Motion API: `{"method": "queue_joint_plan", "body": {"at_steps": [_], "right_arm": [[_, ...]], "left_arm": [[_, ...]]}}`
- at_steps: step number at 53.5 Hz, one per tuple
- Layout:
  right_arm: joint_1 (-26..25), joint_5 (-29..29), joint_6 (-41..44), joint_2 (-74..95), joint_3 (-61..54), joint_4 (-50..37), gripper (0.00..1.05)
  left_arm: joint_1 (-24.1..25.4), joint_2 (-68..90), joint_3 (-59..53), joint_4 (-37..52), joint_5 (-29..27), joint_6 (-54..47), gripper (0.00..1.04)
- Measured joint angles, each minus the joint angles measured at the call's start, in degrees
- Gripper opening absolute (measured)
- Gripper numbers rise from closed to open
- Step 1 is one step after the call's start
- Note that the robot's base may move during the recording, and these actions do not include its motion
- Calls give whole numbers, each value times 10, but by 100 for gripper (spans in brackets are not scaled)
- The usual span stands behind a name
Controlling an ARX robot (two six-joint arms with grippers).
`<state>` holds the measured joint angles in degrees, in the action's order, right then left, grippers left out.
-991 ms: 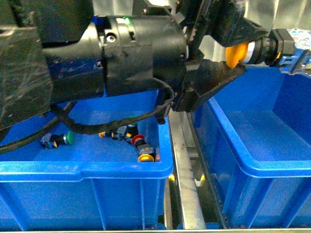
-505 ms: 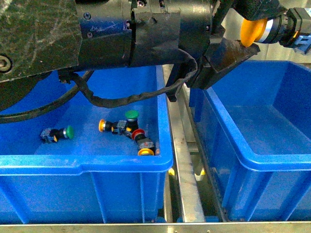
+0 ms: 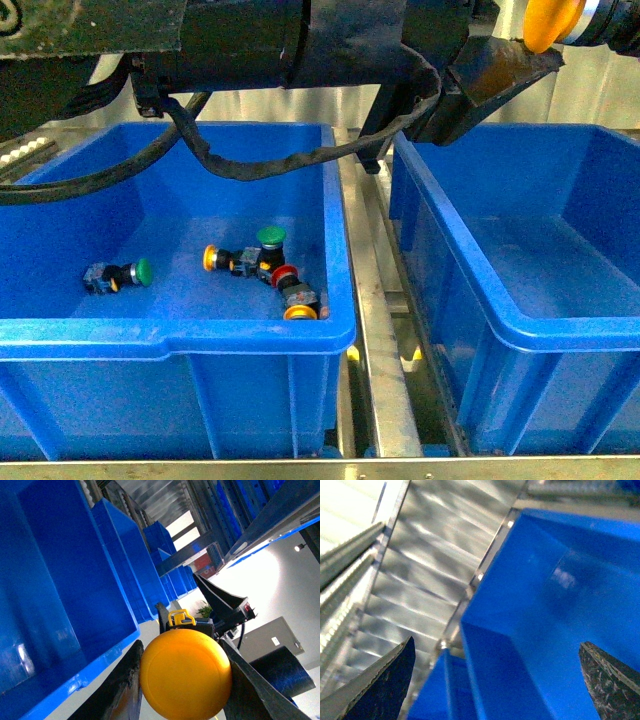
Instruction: Pick red and yellow buttons and place in box
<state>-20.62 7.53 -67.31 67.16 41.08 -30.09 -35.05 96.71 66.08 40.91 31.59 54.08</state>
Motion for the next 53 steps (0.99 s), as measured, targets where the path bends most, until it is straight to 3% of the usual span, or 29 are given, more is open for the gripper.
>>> {"method": "queue_joint_plan", "body": {"at_steps": [7, 13, 29, 53], "right_arm": [[45, -12, -140, 17, 1, -7, 98], [96, -22, -190, 16, 5, -9, 98], [185, -39, -215, 6, 17, -4, 98], [224, -61, -219, -35, 56, 38, 98]], "left_arm": [[-4, 0, 5, -3, -2, -5, 34], [-5, 0, 15, -7, -3, -9, 34], [-16, 7, 45, -13, -6, -14, 34], [-32, 52, 66, -12, -18, -9, 34]]}}
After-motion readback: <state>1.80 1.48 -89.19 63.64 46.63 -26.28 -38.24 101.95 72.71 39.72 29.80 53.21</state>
